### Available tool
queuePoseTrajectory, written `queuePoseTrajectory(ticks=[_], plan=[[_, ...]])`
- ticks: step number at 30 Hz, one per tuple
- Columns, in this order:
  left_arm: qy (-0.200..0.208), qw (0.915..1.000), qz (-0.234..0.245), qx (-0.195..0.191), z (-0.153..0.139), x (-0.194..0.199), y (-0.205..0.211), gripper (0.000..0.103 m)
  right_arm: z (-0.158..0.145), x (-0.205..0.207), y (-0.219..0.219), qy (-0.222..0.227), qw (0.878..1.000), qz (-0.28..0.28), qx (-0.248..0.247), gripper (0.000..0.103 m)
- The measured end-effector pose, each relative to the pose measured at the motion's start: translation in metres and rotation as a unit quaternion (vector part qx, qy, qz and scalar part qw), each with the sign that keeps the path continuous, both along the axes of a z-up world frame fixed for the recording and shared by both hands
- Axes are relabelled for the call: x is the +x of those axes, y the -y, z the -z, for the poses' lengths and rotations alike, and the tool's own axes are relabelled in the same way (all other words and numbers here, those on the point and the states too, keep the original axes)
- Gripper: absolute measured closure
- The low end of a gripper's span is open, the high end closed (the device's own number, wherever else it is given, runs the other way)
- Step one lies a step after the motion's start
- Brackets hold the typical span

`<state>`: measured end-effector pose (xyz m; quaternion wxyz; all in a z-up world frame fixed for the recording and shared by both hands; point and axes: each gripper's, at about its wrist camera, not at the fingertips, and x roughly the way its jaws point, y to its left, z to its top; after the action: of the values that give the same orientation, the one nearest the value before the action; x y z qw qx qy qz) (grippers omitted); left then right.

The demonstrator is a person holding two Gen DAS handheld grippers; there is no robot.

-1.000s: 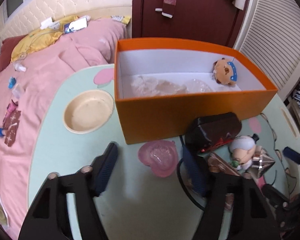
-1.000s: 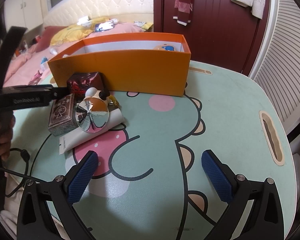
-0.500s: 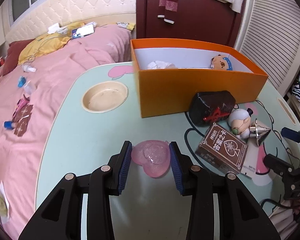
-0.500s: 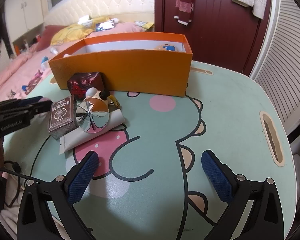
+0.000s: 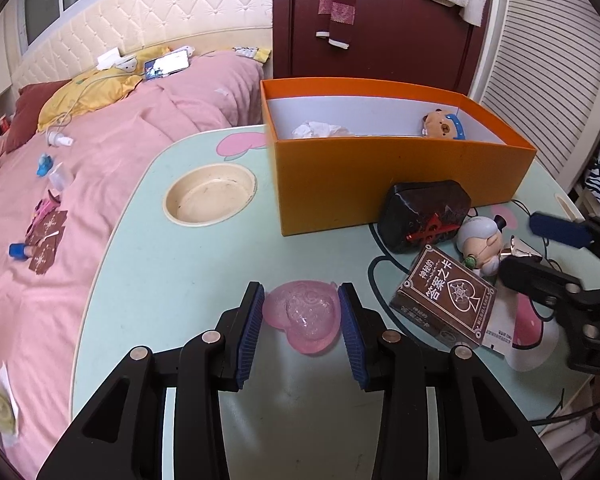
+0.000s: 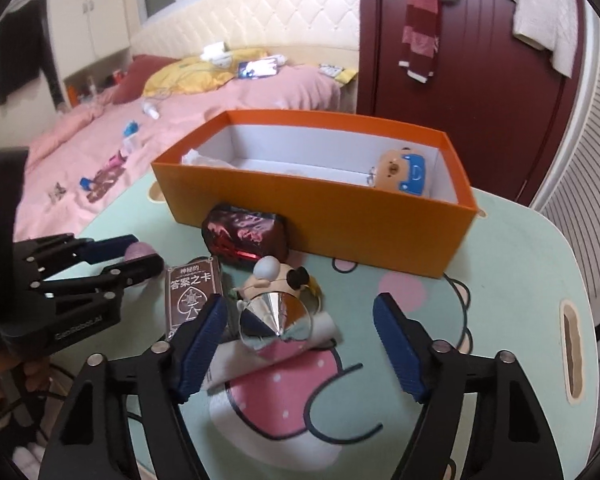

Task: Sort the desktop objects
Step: 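Grasp the silver cone with the right gripper, then release pink heart into box with left gripper while right gripper releases silver cone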

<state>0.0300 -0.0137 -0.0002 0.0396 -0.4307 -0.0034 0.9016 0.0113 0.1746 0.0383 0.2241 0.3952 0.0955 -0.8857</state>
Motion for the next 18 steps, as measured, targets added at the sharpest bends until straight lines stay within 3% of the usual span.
queuePoseTrajectory(ticks=[1,3,11,18], plan=[[0.000,1.0000,0.000,0.000,0.000,0.000,0.000,0.063,0.003,0.000,0.001,0.006,1.000,-0.004,0.001,0.054],[0.000,1.0000,0.001,0.000,0.000,0.000,0.000,0.063,0.010,-0.001,0.000,0.020,1.000,-0.008,-0.004,0.069],[0.000,1.0000,0.003,0.005,-0.001,0.002,-0.002,0.063,0.003,0.002,-0.016,0.019,0.999,0.005,-0.038,0.069],[-0.016,0.9992,-0.002,0.035,-0.009,0.005,0.005,0.063,-0.005,0.002,-0.026,0.007,0.998,0.015,-0.054,0.069]])
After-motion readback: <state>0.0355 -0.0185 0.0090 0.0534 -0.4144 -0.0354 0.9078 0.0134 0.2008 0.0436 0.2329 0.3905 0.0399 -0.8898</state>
